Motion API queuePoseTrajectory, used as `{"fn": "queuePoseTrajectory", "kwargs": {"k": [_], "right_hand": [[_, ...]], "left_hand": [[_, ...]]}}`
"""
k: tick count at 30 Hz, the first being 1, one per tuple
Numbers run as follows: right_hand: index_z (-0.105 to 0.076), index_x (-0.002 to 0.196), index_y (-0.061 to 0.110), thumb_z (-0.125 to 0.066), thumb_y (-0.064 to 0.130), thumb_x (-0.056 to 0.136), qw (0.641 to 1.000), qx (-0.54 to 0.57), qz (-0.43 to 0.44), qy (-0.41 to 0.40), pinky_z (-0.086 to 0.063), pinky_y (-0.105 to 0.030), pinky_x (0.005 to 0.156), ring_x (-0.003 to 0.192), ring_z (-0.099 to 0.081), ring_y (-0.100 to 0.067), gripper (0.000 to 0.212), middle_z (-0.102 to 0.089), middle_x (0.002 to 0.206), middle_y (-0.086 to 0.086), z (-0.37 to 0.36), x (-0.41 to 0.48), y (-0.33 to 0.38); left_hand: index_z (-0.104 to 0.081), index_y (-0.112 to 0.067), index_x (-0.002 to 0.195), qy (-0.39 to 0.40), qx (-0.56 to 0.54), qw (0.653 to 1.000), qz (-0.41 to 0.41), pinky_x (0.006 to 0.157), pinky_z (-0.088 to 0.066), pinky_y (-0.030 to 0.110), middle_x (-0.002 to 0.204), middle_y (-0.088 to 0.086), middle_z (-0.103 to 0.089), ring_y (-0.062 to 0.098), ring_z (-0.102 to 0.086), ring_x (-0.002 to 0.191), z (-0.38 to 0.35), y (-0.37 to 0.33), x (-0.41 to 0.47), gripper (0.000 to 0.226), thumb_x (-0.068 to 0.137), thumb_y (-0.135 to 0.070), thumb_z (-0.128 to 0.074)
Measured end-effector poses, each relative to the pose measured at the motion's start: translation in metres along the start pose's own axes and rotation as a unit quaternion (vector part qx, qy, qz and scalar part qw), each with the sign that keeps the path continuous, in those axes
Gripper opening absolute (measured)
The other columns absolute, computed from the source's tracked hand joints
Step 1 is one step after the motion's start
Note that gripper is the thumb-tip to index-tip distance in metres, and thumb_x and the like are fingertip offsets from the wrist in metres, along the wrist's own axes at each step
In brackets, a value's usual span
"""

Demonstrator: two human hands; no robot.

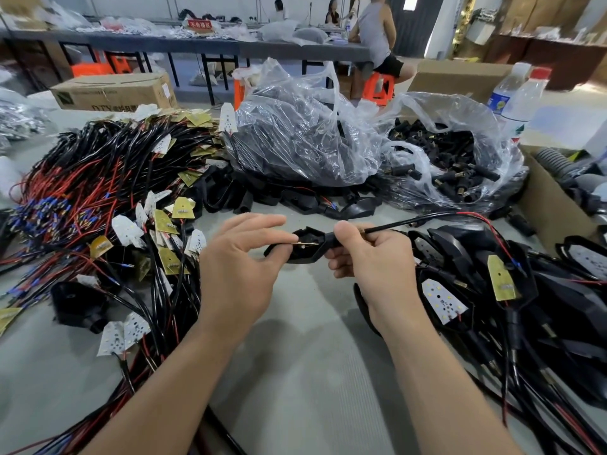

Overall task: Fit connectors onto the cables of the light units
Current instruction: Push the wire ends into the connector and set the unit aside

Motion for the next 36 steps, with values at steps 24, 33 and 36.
{"fn": "queuePoseTrajectory", "kwargs": {"k": [24, 33, 36], "right_hand": [[-0.077, 0.071, 0.017, -0.072, 0.010, 0.086, 0.998, 0.017, 0.009, 0.060, -0.052, -0.031, 0.053, 0.059, -0.063, -0.025, 0.017, -0.071, 0.068, -0.018, -0.005, -0.006, 0.006], [-0.075, 0.078, 0.007, -0.067, 0.004, 0.093, 0.998, 0.021, 0.016, 0.061, -0.052, -0.031, 0.053, 0.060, -0.062, -0.026, 0.017, -0.071, 0.070, -0.020, -0.008, -0.007, 0.010], [-0.075, 0.079, 0.005, -0.067, 0.004, 0.094, 0.997, 0.036, 0.016, 0.072, -0.052, -0.031, 0.053, 0.059, -0.062, -0.026, 0.017, -0.071, 0.070, -0.020, -0.009, -0.007, 0.010]], "left_hand": [[-0.079, -0.047, 0.080, 0.034, -0.087, 0.971, 0.220, 0.072, -0.061, 0.040, 0.073, -0.010, -0.076, 0.022, -0.073, 0.070, 0.000, 0.033, 0.004, 0.033, 0.063, -0.021, -0.090], [-0.063, -0.036, 0.134, 0.026, -0.067, 0.981, 0.181, 0.087, -0.053, 0.014, 0.120, -0.020, -0.069, -0.005, -0.065, 0.109, -0.003, 0.026, 0.003, 0.060, 0.082, -0.012, -0.079], [-0.073, -0.021, 0.115, 0.113, -0.272, 0.891, 0.344, 0.079, -0.061, 0.027, 0.115, 0.006, -0.076, 0.016, -0.075, 0.097, -0.018, 0.029, 0.001, 0.034, 0.093, 0.002, -0.061]]}}
Point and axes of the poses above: each hand's wrist, its own x-axis towards the middle knuckle, its own z-axis out of the back of the hand, y = z × x, the point moved 4 cm from there along x, towards the middle knuckle
